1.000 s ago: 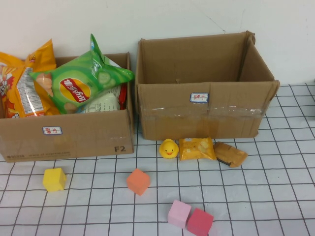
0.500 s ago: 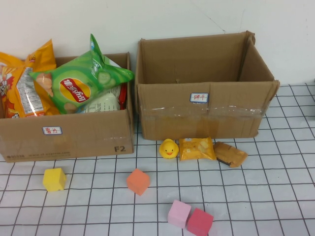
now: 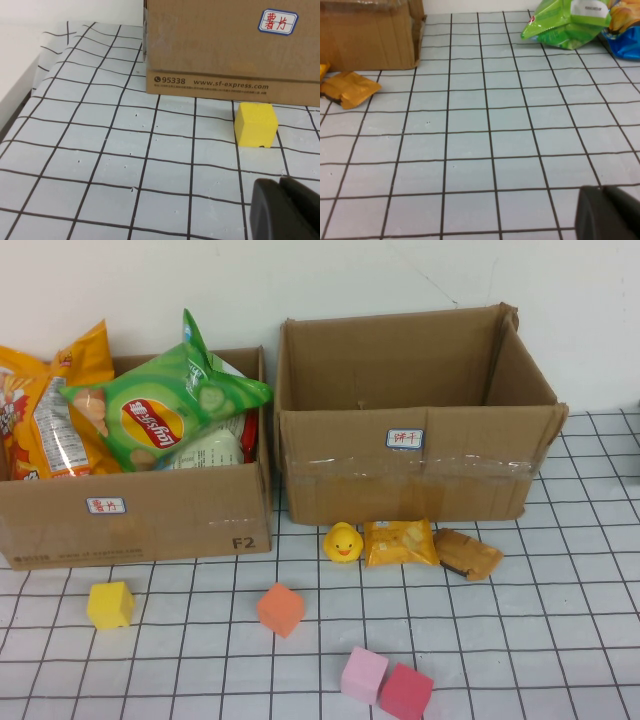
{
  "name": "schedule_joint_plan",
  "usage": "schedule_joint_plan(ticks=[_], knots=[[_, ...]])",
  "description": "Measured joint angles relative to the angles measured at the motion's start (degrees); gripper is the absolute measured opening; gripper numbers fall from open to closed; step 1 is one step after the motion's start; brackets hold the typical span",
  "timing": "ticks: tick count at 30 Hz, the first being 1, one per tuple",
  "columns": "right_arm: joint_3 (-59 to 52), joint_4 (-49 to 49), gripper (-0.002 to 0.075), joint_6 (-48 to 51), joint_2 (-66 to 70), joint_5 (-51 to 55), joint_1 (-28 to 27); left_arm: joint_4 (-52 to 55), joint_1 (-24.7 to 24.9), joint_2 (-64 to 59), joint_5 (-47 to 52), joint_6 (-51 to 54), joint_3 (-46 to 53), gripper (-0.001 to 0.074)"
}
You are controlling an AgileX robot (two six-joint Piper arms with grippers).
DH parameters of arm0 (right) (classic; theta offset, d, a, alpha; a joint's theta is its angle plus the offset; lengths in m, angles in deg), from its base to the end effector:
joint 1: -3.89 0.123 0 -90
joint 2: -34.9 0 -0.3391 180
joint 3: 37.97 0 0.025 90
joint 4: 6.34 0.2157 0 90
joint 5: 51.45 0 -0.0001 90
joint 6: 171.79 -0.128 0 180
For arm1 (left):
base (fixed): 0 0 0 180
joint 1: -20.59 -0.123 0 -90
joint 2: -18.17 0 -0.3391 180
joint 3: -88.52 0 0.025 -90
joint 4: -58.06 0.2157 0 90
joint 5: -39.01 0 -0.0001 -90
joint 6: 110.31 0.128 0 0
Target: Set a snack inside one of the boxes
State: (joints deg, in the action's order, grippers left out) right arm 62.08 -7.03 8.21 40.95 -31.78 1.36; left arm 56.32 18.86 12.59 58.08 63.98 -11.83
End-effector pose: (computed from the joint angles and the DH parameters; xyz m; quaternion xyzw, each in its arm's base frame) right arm -0.0006 -0.0005 0.1641 0.0143 0.7968 -0.0184 0.6038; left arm -0.0006 -0.0013 0.1671 -0.0595 0.7873 -0.0340 0.6127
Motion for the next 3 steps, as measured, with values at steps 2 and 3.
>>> schedule_joint_plan(ticks=[2,3], knots=[[0.00,0.00,-0.0001,0.00,0.00,0.00,0.00,0.00,0.00,0.00,0.00,-0.23,0.00,-0.0001],[0.00,0.00,-0.0001,0.00,0.00,0.00,0.00,0.00,0.00,0.00,0.00,-0.38,0.00,-0.0001]])
